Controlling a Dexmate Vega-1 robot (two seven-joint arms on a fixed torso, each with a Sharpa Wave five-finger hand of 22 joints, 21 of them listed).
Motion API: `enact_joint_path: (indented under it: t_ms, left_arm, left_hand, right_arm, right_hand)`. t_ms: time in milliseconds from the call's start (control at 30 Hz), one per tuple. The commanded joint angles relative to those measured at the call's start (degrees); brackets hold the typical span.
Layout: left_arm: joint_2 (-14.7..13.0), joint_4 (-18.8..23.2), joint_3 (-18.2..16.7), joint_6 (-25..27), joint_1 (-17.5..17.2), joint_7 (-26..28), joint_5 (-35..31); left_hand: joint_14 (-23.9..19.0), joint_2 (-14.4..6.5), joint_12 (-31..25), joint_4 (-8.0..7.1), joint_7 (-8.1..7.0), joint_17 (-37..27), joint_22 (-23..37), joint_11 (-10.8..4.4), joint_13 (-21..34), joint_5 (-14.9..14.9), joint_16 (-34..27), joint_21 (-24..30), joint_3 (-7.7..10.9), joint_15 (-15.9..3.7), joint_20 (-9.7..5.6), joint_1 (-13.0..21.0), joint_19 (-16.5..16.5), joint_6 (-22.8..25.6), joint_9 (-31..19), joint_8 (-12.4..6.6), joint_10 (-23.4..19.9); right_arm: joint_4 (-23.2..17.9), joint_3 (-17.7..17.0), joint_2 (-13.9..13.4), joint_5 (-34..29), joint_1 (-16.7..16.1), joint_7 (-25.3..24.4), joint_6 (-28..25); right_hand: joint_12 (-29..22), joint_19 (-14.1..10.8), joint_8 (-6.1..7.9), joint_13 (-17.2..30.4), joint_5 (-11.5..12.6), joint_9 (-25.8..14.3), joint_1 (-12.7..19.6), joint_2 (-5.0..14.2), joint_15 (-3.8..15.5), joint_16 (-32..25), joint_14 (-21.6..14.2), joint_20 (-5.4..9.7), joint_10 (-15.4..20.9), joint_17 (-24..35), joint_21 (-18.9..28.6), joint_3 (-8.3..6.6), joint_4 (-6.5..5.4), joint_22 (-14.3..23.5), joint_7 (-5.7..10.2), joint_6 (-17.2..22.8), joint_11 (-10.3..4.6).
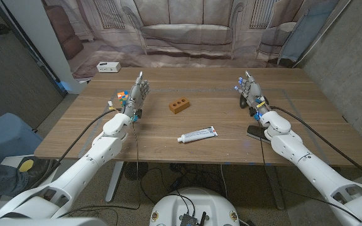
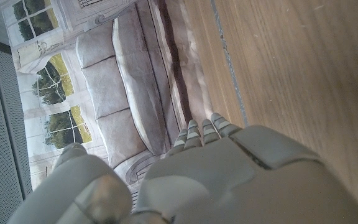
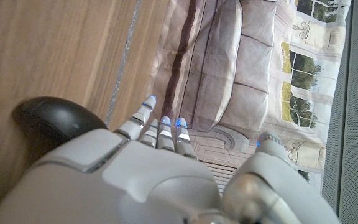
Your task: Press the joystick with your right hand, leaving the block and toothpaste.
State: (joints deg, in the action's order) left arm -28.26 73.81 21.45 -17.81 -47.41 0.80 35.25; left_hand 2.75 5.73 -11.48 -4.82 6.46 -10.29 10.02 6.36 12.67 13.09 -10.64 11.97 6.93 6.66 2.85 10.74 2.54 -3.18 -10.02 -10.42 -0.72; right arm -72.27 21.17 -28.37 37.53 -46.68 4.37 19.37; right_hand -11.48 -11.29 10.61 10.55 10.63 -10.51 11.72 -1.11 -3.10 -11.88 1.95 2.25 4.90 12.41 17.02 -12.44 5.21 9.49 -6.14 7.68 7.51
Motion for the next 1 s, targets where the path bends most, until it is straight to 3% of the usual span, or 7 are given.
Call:
enact_joint_path:
  t_ms: [33, 567, 1000]
  left_arm:
    - [-0.38, 2.35, -0.04, -0.73, -1.0, 3.55, -2.51]
    - [-2.58, 6.53, -1.22, -0.1, -3.75, 4.52, -2.5]
    - [-4.38, 11.42, -2.69, 0.95, -6.69, 4.86, -1.01]
  left_hand:
    - [-0.22, -0.25, -0.36, 0.08, 1.37, -0.07, 0.21, 0.43, -0.01, 0.29, -0.4, 0.17, 0.38, 0.38, -0.04, 0.8, 0.27, 0.31, -0.13, -0.41, -0.43]
    - [-2.35, -1.19, -1.09, 0.4, 1.61, -0.03, 0.2, 0.59, -0.63, 0.31, -0.85, 0.4, 0.6, 0.39, 0.43, 1.53, -1.37, 2.66, -0.14, -1.1, -2.48]
    - [-3.69, -2.09, -1.51, 0.68, 1.36, -0.02, 0.21, 0.22, -0.98, 0.18, -0.99, 0.49, 0.9, 0.11, 0.35, 2.18, -2.49, 4.49, -0.16, -1.44, -3.97]
  right_arm:
    - [1.27, -0.24, 0.63, 0.22, 0.64, 2.81, 3.65]
    - [-1.1, -0.06, -0.1, -1.31, -0.35, 2.89, 5.84]
    - [-2.07, -0.69, -0.89, -2.52, -1.41, 2.02, 8.19]
  right_hand:
    - [-0.39, -0.52, 0.39, 0.23, 0.24, -0.11, 0.33, -0.21, -0.58, -0.3, -0.04, -0.13, 0.2, 0.05, 0.25, -0.22, 0.04, 0.2, 0.1, 0.43, 0.48]
    - [-0.6, -1.32, 0.9, 0.25, 0.3, -0.13, 0.33, 0.17, -0.67, -0.66, -1.24, -0.26, 1.29, -0.01, -0.15, -0.16, 0.16, 0.23, 0.3, 1.82, 0.45]
    - [-0.8, -0.13, 1.29, 0.28, 0.25, -0.16, 0.15, 0.07, -0.18, -0.48, -1.17, -0.55, 2.35, -0.07, -1.34, 0.13, 0.33, 0.27, 2.27, 3.45, 0.5]
